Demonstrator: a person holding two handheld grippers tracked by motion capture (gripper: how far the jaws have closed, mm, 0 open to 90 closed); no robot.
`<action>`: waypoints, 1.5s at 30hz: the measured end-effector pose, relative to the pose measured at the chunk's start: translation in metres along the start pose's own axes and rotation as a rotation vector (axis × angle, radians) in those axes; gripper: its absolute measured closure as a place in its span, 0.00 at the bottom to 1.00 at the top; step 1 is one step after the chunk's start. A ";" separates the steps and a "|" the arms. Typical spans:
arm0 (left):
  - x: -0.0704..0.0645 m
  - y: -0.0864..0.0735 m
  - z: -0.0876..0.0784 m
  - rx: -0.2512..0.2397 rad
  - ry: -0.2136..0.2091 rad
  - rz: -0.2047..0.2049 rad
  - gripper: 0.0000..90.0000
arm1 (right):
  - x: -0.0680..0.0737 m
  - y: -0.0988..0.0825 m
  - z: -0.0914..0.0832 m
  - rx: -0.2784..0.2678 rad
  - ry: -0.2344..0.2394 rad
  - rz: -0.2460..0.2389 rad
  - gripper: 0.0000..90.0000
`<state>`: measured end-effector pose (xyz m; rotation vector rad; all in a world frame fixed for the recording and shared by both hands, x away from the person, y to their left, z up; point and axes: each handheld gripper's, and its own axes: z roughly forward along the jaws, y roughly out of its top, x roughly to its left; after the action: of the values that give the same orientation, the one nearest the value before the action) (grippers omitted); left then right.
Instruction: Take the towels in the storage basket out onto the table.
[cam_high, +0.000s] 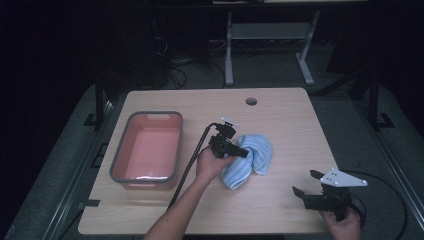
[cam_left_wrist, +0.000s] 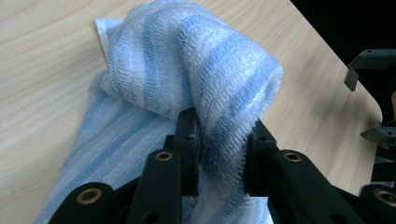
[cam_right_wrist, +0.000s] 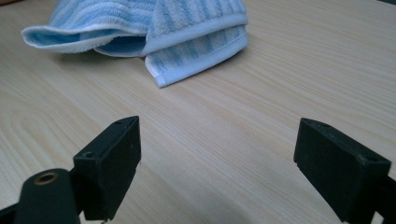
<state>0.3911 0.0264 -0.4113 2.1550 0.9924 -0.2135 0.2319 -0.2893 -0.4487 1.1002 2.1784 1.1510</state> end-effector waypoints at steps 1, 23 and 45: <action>0.000 0.000 0.001 0.000 0.000 -0.002 0.78 | 0.000 0.000 0.000 0.000 0.000 0.000 0.16; -0.005 -0.007 -0.016 -0.023 0.015 0.024 0.54 | 0.002 0.001 0.001 0.007 -0.003 -0.007 0.16; -0.009 -0.015 -0.038 -0.056 0.030 0.041 0.44 | 0.000 0.000 0.001 0.011 -0.011 0.001 0.16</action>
<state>0.3683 0.0537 -0.3886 2.1305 0.9597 -0.1324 0.2323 -0.2890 -0.4489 1.1103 2.1788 1.1319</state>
